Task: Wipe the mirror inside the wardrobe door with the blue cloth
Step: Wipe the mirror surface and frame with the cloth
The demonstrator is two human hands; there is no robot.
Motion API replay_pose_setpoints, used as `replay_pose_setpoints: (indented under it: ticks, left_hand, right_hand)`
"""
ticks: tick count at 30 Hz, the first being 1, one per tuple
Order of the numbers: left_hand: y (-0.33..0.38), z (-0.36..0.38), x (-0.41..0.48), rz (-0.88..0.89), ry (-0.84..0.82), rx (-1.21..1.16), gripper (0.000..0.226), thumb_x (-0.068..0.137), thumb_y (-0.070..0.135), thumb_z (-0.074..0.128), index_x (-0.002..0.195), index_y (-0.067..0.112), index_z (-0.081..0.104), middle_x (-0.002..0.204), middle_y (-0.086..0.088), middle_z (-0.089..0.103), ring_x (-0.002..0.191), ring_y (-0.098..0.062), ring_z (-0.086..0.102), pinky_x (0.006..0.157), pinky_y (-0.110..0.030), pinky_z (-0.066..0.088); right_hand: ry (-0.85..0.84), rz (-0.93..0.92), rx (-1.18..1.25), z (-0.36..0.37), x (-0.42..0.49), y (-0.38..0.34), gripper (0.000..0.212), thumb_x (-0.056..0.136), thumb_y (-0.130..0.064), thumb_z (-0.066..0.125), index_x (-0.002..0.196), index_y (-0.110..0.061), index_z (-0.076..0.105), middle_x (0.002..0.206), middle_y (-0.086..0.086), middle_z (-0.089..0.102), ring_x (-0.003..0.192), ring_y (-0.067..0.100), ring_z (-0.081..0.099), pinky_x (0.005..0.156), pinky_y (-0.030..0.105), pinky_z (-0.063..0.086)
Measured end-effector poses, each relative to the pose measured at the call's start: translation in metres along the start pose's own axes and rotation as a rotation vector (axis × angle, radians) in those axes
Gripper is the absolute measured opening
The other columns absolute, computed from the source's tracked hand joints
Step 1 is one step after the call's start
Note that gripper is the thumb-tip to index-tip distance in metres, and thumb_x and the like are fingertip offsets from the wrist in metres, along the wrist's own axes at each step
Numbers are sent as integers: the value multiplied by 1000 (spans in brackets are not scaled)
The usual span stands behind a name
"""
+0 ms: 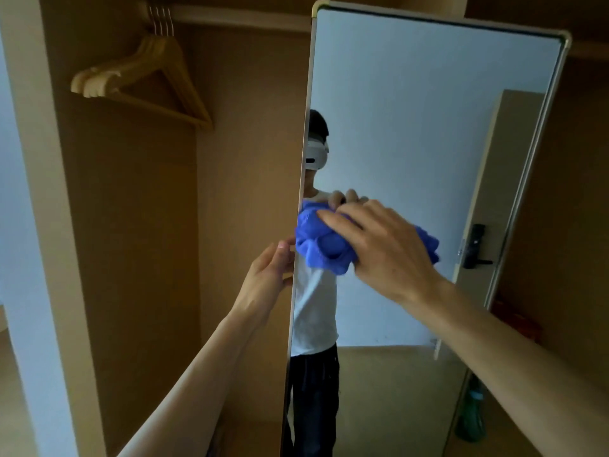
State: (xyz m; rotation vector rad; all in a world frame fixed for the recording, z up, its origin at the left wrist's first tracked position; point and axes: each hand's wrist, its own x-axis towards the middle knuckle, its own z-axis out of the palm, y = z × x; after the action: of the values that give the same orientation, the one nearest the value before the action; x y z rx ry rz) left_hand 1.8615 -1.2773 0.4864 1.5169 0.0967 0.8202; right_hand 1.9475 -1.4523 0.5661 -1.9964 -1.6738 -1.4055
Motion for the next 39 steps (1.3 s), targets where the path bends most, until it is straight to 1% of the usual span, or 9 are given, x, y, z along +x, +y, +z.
replay_pose_setpoints:
  ticks: [5,8,13,18,23,26,31,34,39]
  left_hand:
    - [-9,4,0,45,110,83,25,107,36,45,115,37,69,110,10,76,104,-13,71,95,-41,56]
    - [-12,6,0,78,122,117,24,107,34,47,118,38,67,110,9,75,106,-16,71,96,-45,55]
    - [-11,8,-2,115,125,109,30,107,28,48,106,49,69,104,13,76,97,-7,73,76,-23,57]
    - [-15,13,1,129,222,168,23,106,28,51,114,41,67,103,15,76,98,-6,71,89,-38,57]
    - [-14,21,-2,160,294,272,39,106,25,51,97,61,65,97,22,73,100,-9,70,91,-42,57]
    - [-15,25,-3,148,333,330,28,106,23,50,99,46,66,92,21,74,89,0,71,86,-38,58]
    - [-19,27,-1,133,398,421,21,106,26,49,102,23,70,94,-1,73,90,-25,69,86,-57,57]
    - [-20,32,-2,139,422,430,24,107,26,47,97,26,69,94,0,72,91,-23,69,86,-55,58]
    - [-22,36,-4,181,445,460,25,108,26,45,92,28,65,90,2,69,87,-19,67,74,-40,58]
  right_hand:
    - [13,37,-54,-21,17,27,51,78,-5,65,128,-17,62,110,2,66,84,31,55,68,47,50]
    - [-22,-11,-58,-20,12,25,49,81,-5,52,128,-16,62,109,6,65,86,32,56,70,47,50]
    - [-70,-100,-73,0,-25,14,52,80,-9,39,125,-15,64,110,8,67,89,32,59,76,47,51]
    - [-161,-120,-35,26,-67,9,50,84,-18,34,125,-19,62,107,4,65,85,28,57,70,45,50]
    - [-178,-176,-61,36,-79,15,42,87,-13,44,126,-24,57,104,1,62,83,25,53,70,43,48]
    - [-120,-162,-80,30,-67,23,42,84,-8,56,122,-25,57,101,1,60,83,26,52,70,43,47]
    - [-43,-120,-163,-1,-36,58,48,75,-6,60,121,-20,60,102,6,63,85,30,54,67,39,41]
    - [-52,-95,-202,-21,-19,81,54,76,-11,45,126,-21,60,108,6,63,88,30,54,68,37,28]
    - [-57,-51,-128,-37,-12,107,60,75,-6,56,133,-21,59,111,5,63,89,31,54,69,40,41]
